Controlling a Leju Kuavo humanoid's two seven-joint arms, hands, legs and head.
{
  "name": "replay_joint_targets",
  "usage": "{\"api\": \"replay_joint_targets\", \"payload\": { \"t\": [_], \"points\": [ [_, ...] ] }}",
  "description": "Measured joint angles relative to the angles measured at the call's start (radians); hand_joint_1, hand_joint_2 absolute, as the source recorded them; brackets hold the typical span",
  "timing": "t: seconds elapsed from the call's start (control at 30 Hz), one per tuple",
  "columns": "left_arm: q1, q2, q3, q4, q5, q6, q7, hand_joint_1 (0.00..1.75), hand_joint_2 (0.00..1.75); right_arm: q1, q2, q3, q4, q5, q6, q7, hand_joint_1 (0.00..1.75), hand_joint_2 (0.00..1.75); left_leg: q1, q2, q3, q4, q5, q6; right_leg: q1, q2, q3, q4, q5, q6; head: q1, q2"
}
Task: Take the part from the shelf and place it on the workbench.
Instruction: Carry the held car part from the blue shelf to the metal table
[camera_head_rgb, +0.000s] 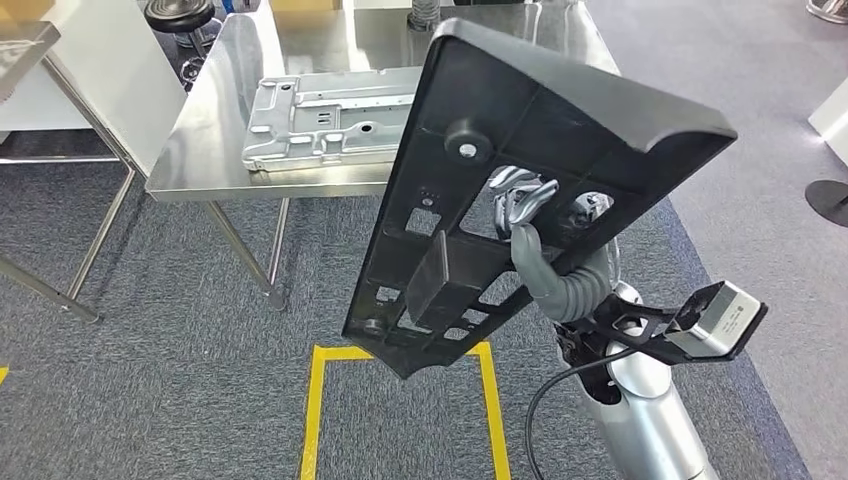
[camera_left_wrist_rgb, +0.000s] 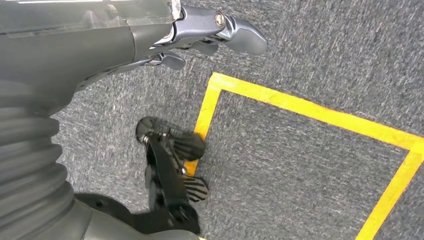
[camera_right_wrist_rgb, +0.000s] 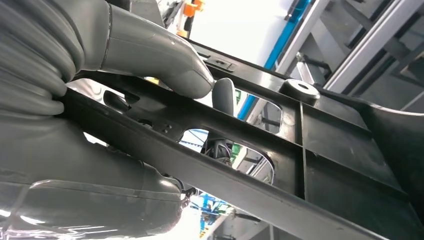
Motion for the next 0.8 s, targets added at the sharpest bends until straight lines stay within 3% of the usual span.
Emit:
{"api": "replay_joint_targets", "payload": {
  "t": [0.03,0.07,0.1,0.17,0.2,0.27,0.37,0.43,0.53,0.57,0.6,0.63,0.7,0.77,0.8],
  "points": [
    [0.002,0.000,0.000,0.000,-0.001,0.000,0.000,0.00,1.75,-0.001,0.001,0.000,0.002,-0.001,0.001,0.004,1.75,1.75,0.001,0.000,-0.034,0.046,-0.019,-0.001,0.000,0.000,0.005,0.000,-0.006,0.000,0.000,0.000],
    [0.003,0.000,0.000,0.000,-0.003,-0.001,0.000,0.00,1.75,-0.002,0.002,0.000,0.005,0.002,0.000,0.007,1.75,1.75,0.001,0.000,-0.054,0.060,-0.017,-0.001,0.001,0.001,0.013,0.001,-0.012,0.000,0.000,0.000],
    [0.005,0.000,0.000,0.000,-0.006,-0.001,0.000,0.00,1.75,-0.003,0.002,0.001,0.006,0.006,-0.001,0.011,1.75,1.75,0.002,0.000,-0.055,0.035,0.009,-0.001,0.001,0.001,0.022,0.001,-0.019,0.001,0.000,0.000],
    [0.005,0.000,0.001,0.000,-0.011,-0.003,0.000,0.00,1.75,-0.006,0.004,0.001,0.008,0.016,-0.005,0.015,1.75,1.75,0.002,0.000,-0.012,-0.104,0.107,0.002,0.001,0.001,0.044,0.001,-0.034,0.005,0.000,0.000],
    [0.005,0.000,0.001,0.000,-0.013,-0.004,0.001,0.00,1.75,-0.008,0.005,0.001,0.009,0.020,-0.006,0.015,1.75,1.75,0.000,0.001,0.010,-0.168,0.135,0.005,0.002,0.002,0.052,0.001,-0.040,0.008,0.001,0.000],
    [0.005,0.000,0.001,0.000,-0.017,-0.004,0.003,0.00,1.75,-0.009,0.006,0.002,0.009,0.025,-0.002,0.012,1.75,1.75,-0.005,0.001,0.031,-0.228,0.151,0.019,0.003,0.003,0.058,0.002,-0.048,0.019,0.001,0.000],
    [0.007,0.001,0.002,0.000,-0.019,-0.004,0.008,0.00,1.75,-0.005,0.006,0.004,0.009,0.026,0.016,-0.001,1.75,1.75,-0.004,0.000,0.045,-0.236,0.155,0.039,0.005,0.004,0.061,0.021,-0.056,0.038,0.002,0.000],
    [0.006,0.001,0.004,0.000,-0.020,-0.003,0.010,0.00,1.75,-0.006,0.005,0.005,0.009,0.024,0.031,-0.008,1.75,1.75,-0.001,0.000,0.060,-0.242,0.153,0.048,0.002,0.003,0.031,0.085,-0.085,0.049,0.005,0.000],
    [0.005,0.001,0.007,0.000,-0.022,-0.001,0.010,0.00,1.75,-0.001,0.001,0.004,0.012,0.011,0.060,-0.017,1.75,1.75,-0.002,0.000,0.069,-0.242,0.142,0.055,-0.004,0.003,-0.083,0.264,-0.154,0.061,0.008,0.000],
    [0.006,0.001,0.007,0.000,-0.023,-0.001,0.010,0.00,1.75,0.001,-0.002,0.004,0.014,0.006,0.070,-0.020,1.75,1.75,-0.003,0.000,0.073,-0.242,0.137,0.055,-0.005,0.003,-0.109,0.291,-0.156,0.063,0.008,0.000],
    [0.008,0.001,0.008,0.000,-0.026,-0.001,0.009,0.00,1.75,0.002,-0.004,0.002,0.016,0.001,0.078,-0.021,1.75,1.75,-0.003,-0.001,0.079,-0.242,0.131,0.055,-0.006,0.003,-0.118,0.283,-0.135,0.063,0.008,0.000],
    [0.009,0.001,0.008,0.000,-0.028,-0.001,0.009,0.00,1.75,0.002,-0.006,0.000,0.017,-0.004,0.084,-0.022,1.75,1.75,-0.003,-0.001,0.088,-0.241,0.125,0.053,-0.007,0.003,-0.109,0.237,-0.095,0.061,0.008,0.000],
    [0.009,0.000,0.010,0.000,-0.035,-0.004,0.007,0.00,1.75,-0.001,-0.009,-0.011,0.017,-0.016,0.095,-0.023,1.75,1.75,-0.004,-0.002,0.104,-0.240,0.111,0.048,-0.005,0.001,-0.065,0.103,-0.009,0.051,0.008,0.000],
    [0.007,-0.001,0.012,0.000,-0.040,-0.009,0.005,0.00,1.75,-0.007,-0.012,-0.025,0.014,-0.029,0.108,-0.022,1.75,1.75,-0.005,-0.002,0.110,-0.241,0.100,0.037,0.001,-0.001,-0.038,0.025,0.014,0.038,0.008,0.000],
    [0.006,-0.001,0.012,0.000,-0.044,-0.012,0.004,0.00,1.75,-0.010,-0.013,-0.032,0.010,-0.034,0.113,-0.021,1.75,1.75,-0.006,-0.002,0.112,-0.238,0.099,0.030,0.004,-0.001,-0.034,0.014,0.006,0.032,0.007,0.000]
  ]
}}
